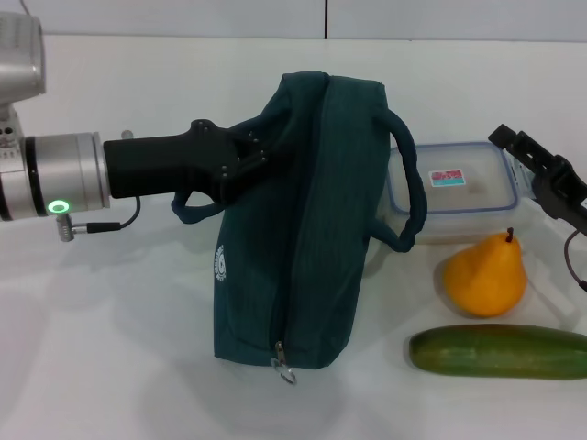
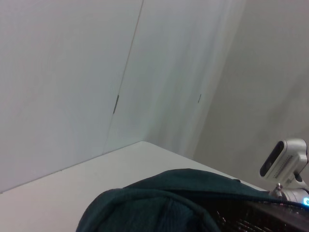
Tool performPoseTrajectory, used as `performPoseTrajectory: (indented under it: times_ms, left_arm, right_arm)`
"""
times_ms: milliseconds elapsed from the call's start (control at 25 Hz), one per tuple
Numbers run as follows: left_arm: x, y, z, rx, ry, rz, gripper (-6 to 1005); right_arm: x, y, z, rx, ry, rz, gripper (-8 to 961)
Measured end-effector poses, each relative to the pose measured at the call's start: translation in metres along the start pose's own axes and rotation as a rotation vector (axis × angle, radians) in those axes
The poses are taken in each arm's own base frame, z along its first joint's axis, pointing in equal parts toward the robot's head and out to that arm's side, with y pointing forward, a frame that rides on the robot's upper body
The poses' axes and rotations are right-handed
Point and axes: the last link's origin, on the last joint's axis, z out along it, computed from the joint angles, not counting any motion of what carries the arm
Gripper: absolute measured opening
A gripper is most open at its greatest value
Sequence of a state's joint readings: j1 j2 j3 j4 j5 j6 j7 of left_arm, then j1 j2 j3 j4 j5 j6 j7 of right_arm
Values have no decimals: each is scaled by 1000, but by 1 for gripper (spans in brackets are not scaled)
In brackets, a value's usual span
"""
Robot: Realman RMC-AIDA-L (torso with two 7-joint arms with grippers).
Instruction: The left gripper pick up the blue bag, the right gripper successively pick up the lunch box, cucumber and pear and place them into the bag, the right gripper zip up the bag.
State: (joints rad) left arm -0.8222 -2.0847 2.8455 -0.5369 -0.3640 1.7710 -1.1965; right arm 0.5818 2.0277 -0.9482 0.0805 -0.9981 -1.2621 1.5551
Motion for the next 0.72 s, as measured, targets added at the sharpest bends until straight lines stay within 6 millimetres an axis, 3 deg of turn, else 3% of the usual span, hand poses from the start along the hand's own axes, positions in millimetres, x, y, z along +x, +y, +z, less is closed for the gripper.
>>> performPoseTrajectory:
  times_ms: [560,720]
  left_arm:
    - [1,1,2,-7,2,2,42]
    - [1,1,3,-9,3,2,42]
  right_arm:
    - [2,-3,-4,16,0,14,731]
    - [3,-5,-6,22,-2,18,549]
